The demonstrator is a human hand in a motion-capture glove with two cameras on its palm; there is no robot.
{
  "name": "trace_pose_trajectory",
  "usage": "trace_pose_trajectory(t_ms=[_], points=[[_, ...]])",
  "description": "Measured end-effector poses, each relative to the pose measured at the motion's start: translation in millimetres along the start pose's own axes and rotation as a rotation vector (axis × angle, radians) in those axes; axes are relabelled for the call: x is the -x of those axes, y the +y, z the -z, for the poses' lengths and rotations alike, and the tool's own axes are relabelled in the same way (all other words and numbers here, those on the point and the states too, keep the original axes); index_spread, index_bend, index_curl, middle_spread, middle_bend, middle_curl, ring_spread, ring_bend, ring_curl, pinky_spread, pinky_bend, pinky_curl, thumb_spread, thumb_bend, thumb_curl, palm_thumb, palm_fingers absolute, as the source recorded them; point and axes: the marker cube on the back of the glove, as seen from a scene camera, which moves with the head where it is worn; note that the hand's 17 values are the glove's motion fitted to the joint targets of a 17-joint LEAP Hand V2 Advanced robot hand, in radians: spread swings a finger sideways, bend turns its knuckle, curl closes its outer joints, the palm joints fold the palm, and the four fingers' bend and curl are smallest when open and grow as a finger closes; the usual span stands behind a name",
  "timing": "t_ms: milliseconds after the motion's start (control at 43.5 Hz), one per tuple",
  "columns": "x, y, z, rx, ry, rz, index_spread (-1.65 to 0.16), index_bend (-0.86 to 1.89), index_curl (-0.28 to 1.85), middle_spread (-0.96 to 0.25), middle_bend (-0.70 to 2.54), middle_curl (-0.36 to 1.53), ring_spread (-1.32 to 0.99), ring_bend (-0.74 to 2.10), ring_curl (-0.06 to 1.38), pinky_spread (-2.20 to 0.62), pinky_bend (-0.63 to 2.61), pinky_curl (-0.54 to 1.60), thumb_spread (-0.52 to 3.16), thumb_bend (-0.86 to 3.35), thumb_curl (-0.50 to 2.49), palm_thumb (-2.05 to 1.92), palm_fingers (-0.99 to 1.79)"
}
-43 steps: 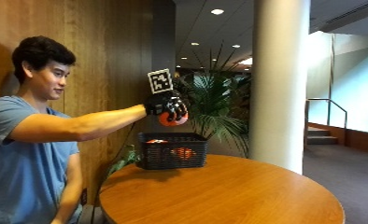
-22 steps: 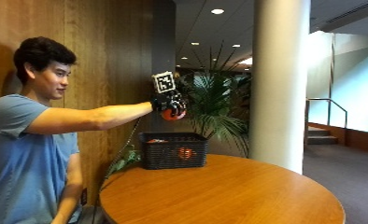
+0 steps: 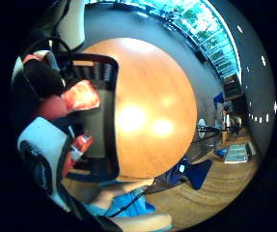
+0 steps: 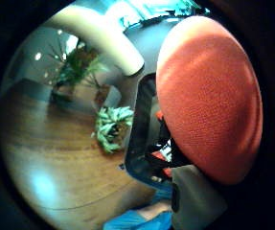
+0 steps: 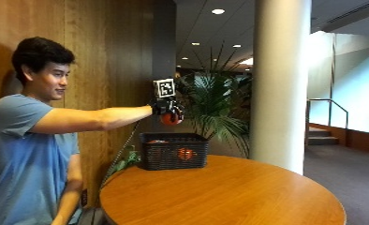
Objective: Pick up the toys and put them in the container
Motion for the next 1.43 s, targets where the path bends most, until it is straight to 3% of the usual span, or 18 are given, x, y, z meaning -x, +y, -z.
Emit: trace_pose_trajectory(t_ms=[161, 207, 253, 276, 345, 460, 598, 736, 874, 1104, 1196, 1311, 1426], points=[[10.4, 5.0, -13.2, 0.097, 0.007, 0.100, -0.28, 0.04, -0.01, -0.26, 0.30, 0.73, -0.30, 1.28, 0.52, -0.38, 1.37, 0.44, 1.33, -0.03, 0.56, 0.28, 0.56], [9.4, 4.6, -15.9, 0.109, 0.015, 0.082, -0.28, 0.09, 0.03, -0.15, 0.14, 0.68, -0.21, 1.14, 0.50, -0.30, 1.45, 0.47, 1.23, -0.16, 0.48, 0.03, 0.13], [8.5, 4.1, -16.3, 0.109, 0.017, 0.078, -0.29, 0.12, 0.05, -0.10, 0.14, 0.67, -0.15, 1.05, 0.50, -0.25, 1.53, 0.49, 1.19, -0.14, 0.45, -0.07, 0.02], [8.4, 3.5, -15.3, 0.104, 0.012, 0.081, -0.28, 0.12, 0.05, -0.08, 0.17, 0.66, -0.14, 1.10, 0.51, -0.25, 1.52, 0.48, 1.19, -0.11, 0.44, -0.05, 0.09], [2.5, 0.5, -10.5, 0.080, 0.028, 0.058, -0.29, 0.19, 0.08, -0.02, 0.13, 0.61, -0.07, 0.79, 0.39, -0.14, 1.57, 0.47, 1.12, -0.14, 0.39, -0.17, -0.17], [-24.4, -1.3, -4.0, 0.066, 0.096, -0.001, -0.29, 0.18, 0.13, 0.03, 0.13, 0.55, 0.00, 0.63, 0.31, -0.05, 1.56, 0.44, 1.06, -0.13, 0.34, -0.17, -0.19], [-14.7, -20.0, -9.0, 0.056, 0.176, -0.239, -0.29, 0.16, 0.16, 0.05, 0.13, 0.50, 0.04, 0.50, 0.26, 0.01, 1.48, 0.41, 1.03, -0.12, 0.28, -0.17, -0.20], [-73.3, -3.6, -11.6, 0.084, 0.258, -0.116, -0.29, 0.16, 0.19, 0.06, 0.14, 0.46, 0.05, 0.44, 0.24, 0.04, 1.39, 0.37, 1.01, -0.11, 0.24, -0.16, -0.18], [-115.5, 6.0, -12.6, 0.088, 0.239, -0.213, -0.29, 0.13, 0.20, 0.05, 0.14, 0.42, 0.05, 0.40, 0.24, 0.06, 1.34, 0.35, 1.01, -0.10, 0.21, -0.14, -0.17], [-198.8, 31.7, -16.0, 0.085, 0.305, -0.246, -0.29, 0.13, 0.21, 0.04, 0.15, 0.38, 0.05, 0.35, 0.23, 0.06, 1.28, 0.33, 1.02, -0.09, 0.19, -0.12, -0.16], [-213.3, 38.1, -18.8, 0.093, 0.281, -0.257, -0.29, 0.12, 0.21, 0.04, 0.15, 0.37, 0.05, 0.34, 0.23, 0.06, 1.26, 0.32, 1.03, -0.09, 0.18, -0.12, -0.15], [-218.1, 46.6, -23.1, 0.098, 0.203, -0.119, -0.30, 0.13, 0.21, 0.03, 0.15, 0.35, 0.05, 0.32, 0.24, 0.06, 1.24, 0.32, 1.03, -0.09, 0.17, -0.12, -0.14], [-221.6, 46.8, -27.4, 0.101, 0.174, -0.187, -0.30, 0.13, 0.22, 0.03, 0.15, 0.34, 0.04, 0.30, 0.24, 0.06, 1.23, 0.32, 1.04, -0.08, 0.16, -0.11, -0.13]])
